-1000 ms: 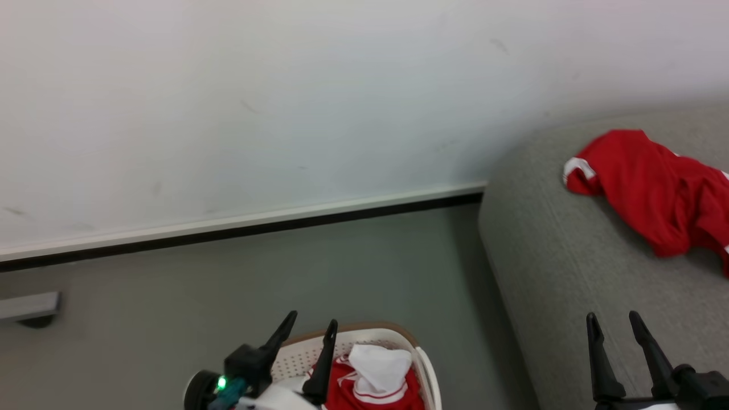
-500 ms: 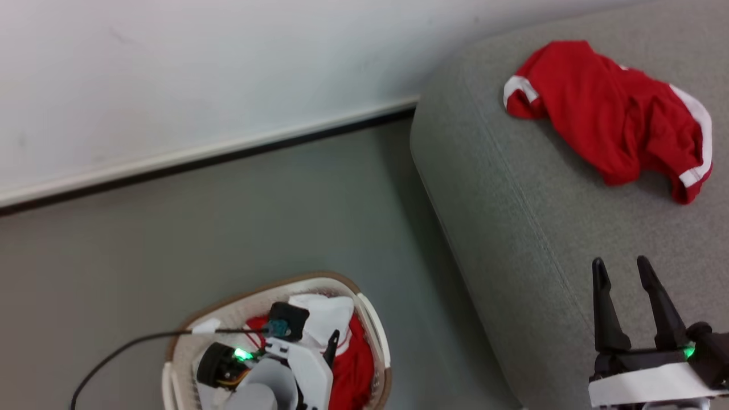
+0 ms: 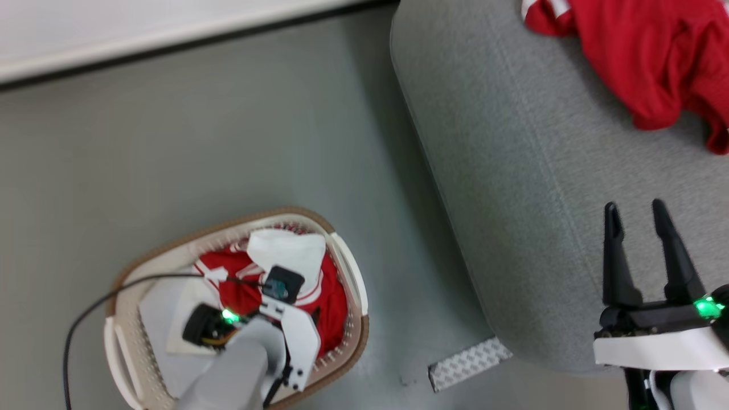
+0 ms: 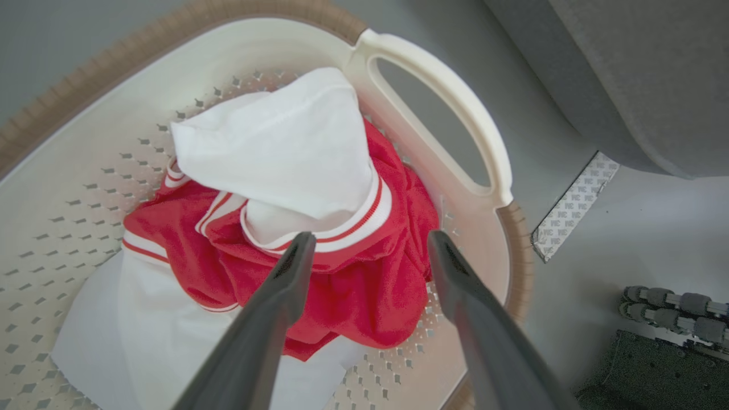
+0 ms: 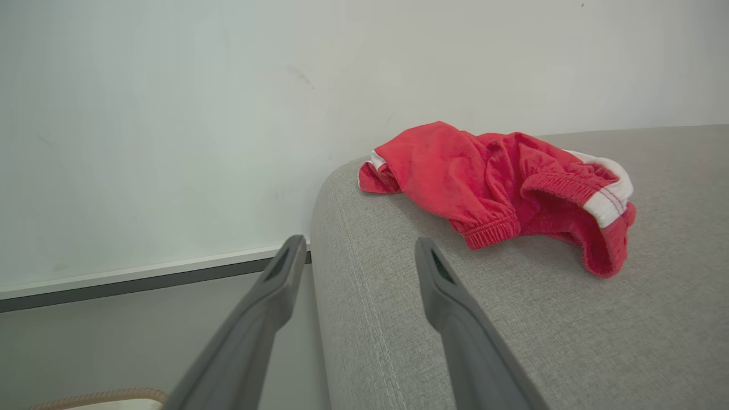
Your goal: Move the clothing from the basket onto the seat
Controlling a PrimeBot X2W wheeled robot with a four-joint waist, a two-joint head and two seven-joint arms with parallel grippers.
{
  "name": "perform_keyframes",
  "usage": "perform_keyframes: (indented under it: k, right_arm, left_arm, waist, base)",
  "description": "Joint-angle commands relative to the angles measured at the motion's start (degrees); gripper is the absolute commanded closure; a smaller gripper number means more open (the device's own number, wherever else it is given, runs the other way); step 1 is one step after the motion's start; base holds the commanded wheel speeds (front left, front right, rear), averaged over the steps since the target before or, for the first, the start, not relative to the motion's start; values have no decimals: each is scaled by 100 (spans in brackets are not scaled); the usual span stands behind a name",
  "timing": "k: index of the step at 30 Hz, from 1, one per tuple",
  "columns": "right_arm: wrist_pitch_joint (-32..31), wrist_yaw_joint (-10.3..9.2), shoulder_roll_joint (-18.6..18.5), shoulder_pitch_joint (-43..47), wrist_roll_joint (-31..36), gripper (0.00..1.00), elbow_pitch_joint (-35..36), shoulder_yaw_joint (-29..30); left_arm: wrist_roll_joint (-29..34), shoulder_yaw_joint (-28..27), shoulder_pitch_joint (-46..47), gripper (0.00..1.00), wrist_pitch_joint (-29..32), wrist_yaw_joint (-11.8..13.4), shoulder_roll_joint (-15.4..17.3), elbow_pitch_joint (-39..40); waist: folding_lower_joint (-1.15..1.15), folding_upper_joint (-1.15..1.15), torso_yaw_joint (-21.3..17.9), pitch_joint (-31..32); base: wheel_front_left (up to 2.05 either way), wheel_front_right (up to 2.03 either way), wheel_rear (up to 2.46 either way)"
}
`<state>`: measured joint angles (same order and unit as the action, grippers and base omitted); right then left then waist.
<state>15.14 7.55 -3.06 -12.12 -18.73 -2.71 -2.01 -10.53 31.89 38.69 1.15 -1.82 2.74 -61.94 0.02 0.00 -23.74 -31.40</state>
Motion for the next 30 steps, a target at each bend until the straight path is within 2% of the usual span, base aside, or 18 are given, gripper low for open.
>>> perform_keyframes:
  k: [1, 8, 12, 21, 30]
  right_arm:
    - [1, -13, 12, -125, -71, 0, 85, 41]
    - [1, -13, 18, -262, -363, 0, 280, 16]
    - [1, -13, 16, -322, -360, 0, 372, -21]
    - [1, -13, 16, -324, -284, 0, 402, 26]
    - [1, -13, 16, -283, -272, 0, 516, 34]
  left_arm:
    - [109, 24, 197, 0, -88, -12, 85, -91]
    - [252, 173, 856, 0, -218, -34, 258, -499]
    - [267, 246, 1119, 0, -297, -172, 329, -666]
    - [11, 347, 1236, 0, -336, -509, 216, -879]
    - [-151, 699, 1240, 0, -417, -569, 175, -917]
  waist:
    - [-2, 0, -57, -413]
    - [-2, 0, -116, -1052]
    - [-2, 0, -14, -1279]
    - [-2, 0, 111, -1334]
    - [-2, 0, 168, -1482]
  base:
    - [0, 0, 0]
    - [2, 2, 2]
    - [15, 15, 15]
    - [4, 4, 4]
    - [7, 7, 7]
